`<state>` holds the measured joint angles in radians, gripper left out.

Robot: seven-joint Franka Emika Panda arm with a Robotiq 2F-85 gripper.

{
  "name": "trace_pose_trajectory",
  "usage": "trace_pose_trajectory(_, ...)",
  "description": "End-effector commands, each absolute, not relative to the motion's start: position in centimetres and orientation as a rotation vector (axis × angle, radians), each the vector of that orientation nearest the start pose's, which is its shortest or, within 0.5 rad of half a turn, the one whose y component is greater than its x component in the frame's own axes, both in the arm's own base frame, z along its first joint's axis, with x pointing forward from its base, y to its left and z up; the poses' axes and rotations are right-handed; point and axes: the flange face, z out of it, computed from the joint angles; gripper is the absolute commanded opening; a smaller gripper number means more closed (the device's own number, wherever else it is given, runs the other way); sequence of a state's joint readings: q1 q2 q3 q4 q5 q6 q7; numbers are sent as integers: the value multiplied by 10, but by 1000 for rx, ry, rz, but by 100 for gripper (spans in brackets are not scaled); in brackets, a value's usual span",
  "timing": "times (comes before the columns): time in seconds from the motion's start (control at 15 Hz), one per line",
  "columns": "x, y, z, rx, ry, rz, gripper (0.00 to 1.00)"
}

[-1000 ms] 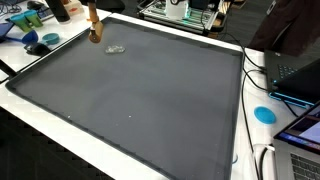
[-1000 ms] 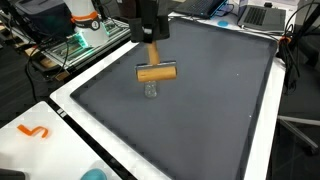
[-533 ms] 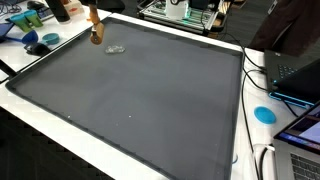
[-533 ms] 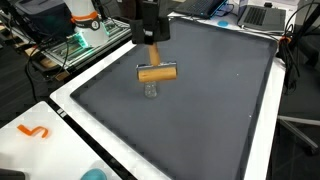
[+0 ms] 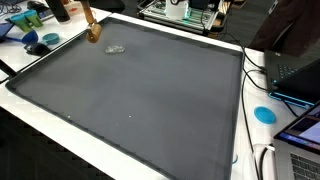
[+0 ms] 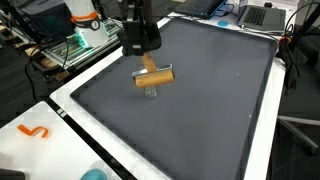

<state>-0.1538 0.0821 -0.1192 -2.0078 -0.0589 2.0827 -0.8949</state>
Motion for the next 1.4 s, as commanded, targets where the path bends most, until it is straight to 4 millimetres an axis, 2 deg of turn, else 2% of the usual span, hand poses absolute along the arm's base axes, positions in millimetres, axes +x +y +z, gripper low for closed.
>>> trace_pose_trajectory(0.0,546,-189,419,-2950,-1044,22,24)
trace_pose_trajectory(0.2,543,-213,414,-2906,-1048,-6,24)
trace_pose_trajectory(0.47,540,-236,407,-2832,-1035,-44,24)
trace_pose_trajectory(0.93,536,-260,405,-2755,-1030,-60,24)
trace_pose_trajectory(1.33,533,-272,403,-2746,-1020,-49,24)
